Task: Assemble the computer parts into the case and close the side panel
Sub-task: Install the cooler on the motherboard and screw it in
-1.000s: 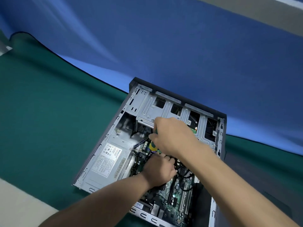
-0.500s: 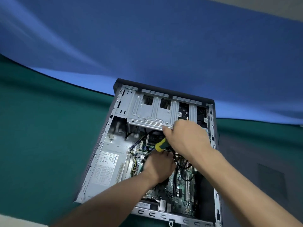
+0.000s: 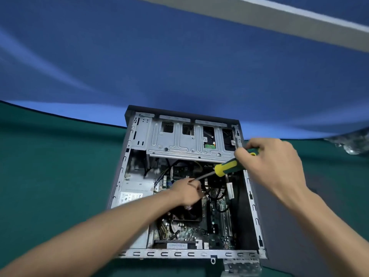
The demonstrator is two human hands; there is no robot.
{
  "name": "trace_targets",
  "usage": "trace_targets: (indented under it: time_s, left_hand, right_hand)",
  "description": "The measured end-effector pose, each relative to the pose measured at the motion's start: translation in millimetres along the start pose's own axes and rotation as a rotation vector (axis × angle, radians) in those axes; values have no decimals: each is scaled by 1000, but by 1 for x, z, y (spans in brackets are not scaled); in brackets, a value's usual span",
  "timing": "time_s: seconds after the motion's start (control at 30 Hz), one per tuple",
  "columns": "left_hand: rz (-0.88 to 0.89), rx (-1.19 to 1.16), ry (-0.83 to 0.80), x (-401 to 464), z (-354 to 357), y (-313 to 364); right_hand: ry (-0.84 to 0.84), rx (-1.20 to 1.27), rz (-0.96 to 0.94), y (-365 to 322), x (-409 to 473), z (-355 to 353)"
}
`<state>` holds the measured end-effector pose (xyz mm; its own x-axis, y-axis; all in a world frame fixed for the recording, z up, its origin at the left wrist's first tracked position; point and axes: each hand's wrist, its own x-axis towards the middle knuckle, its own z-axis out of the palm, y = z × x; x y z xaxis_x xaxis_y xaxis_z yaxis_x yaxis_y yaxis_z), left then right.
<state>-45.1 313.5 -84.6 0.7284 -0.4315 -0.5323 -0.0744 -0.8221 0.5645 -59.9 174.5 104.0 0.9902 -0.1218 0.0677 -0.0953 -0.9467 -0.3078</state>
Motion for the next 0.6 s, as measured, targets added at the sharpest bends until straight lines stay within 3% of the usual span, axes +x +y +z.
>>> trace_targets:
  time_s: [0.17,0.6]
  left_hand:
    - [71,10,-222,2,-34,-16]
    - [-5,-64,-230,15,-39,-29]
  right_hand:
    - [-50,-44,11,6,-12,2]
    - [-165,-71,-109,-9,-43,63]
